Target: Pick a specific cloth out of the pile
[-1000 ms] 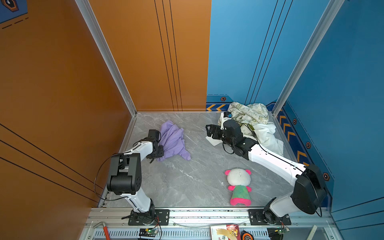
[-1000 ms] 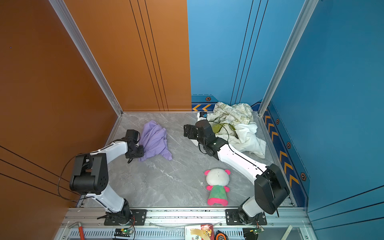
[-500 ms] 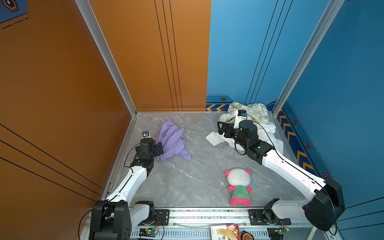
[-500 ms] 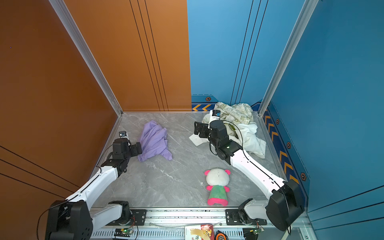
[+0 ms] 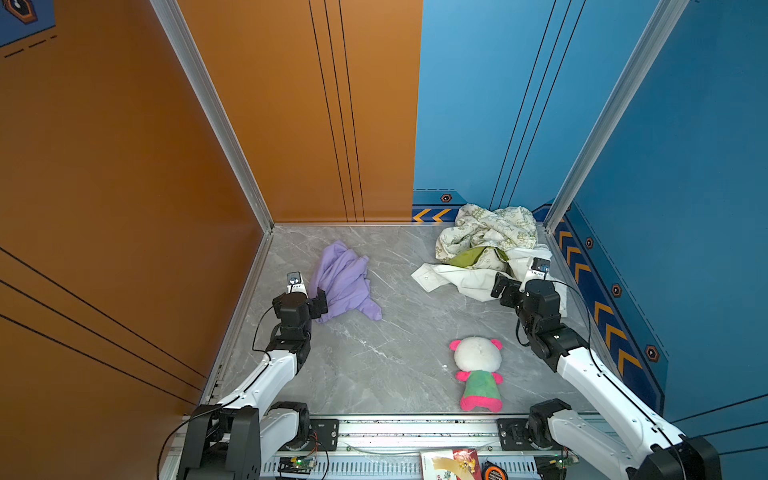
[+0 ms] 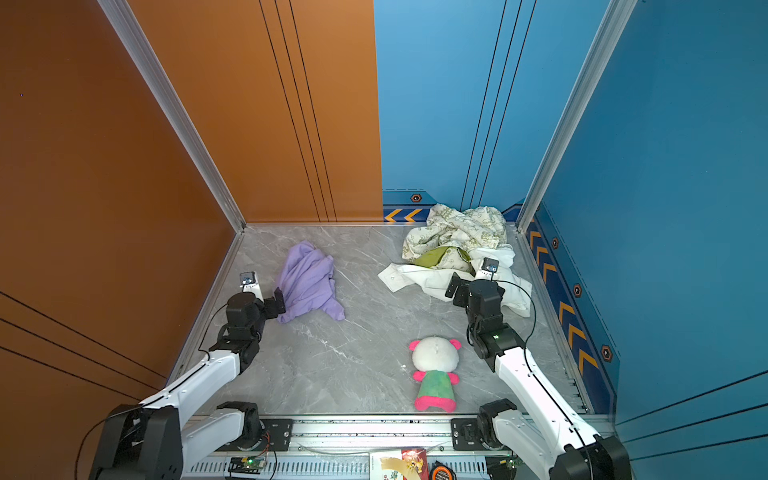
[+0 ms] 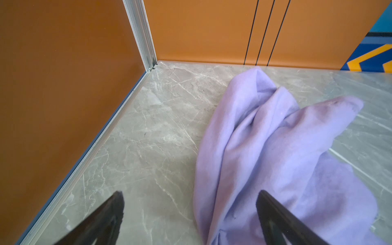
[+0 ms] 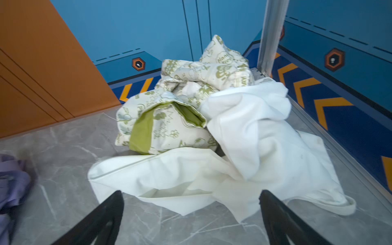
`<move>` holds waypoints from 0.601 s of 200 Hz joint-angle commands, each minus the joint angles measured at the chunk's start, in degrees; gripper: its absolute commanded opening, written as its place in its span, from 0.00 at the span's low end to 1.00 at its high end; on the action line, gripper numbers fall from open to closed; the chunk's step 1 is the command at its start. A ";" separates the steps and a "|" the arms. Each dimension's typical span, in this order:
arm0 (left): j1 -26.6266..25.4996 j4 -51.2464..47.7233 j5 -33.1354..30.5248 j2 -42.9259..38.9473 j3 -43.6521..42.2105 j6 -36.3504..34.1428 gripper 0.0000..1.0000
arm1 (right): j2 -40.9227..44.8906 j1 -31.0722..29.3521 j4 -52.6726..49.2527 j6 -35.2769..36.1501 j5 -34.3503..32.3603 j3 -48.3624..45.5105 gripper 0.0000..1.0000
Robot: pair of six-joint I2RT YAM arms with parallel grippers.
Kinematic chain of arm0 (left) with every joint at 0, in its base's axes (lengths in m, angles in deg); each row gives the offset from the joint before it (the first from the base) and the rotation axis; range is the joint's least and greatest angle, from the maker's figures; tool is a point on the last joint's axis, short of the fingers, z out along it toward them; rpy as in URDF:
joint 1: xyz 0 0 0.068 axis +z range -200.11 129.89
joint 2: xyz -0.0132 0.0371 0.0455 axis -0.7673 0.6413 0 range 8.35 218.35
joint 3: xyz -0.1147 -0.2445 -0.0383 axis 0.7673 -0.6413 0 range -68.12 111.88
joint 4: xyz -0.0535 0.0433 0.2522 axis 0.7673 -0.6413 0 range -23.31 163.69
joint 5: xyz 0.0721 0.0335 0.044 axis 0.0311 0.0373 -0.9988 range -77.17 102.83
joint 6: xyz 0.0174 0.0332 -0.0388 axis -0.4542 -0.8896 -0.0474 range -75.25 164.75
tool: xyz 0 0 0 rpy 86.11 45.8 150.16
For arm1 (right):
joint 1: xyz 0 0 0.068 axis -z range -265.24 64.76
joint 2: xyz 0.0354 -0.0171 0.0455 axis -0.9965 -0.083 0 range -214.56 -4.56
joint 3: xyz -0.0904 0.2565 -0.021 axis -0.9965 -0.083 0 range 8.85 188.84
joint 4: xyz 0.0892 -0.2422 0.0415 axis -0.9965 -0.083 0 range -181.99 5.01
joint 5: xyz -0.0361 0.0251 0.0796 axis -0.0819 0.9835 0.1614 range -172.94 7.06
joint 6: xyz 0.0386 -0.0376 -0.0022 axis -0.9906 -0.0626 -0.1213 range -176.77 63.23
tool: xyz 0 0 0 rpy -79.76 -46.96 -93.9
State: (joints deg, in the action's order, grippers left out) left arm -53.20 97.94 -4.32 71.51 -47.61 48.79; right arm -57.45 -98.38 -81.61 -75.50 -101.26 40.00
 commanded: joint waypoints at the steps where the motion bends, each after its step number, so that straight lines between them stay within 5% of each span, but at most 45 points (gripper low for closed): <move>1: -0.51 5.28 0.46 1.88 -0.81 -0.53 0.98 | 1.90 3.06 3.74 3.42 -4.31 -4.45 1.00; 120: -2.20 22.11 2.62 9.40 -5.40 -0.82 0.98 | -12.70 8.21 36.03 17.34 6.29 -17.58 1.00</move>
State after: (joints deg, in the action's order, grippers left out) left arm -55.39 115.06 -3.62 79.84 -52.70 48.81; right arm -67.98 -90.97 -56.15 -62.62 -98.34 23.22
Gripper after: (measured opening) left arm 0.980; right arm 0.999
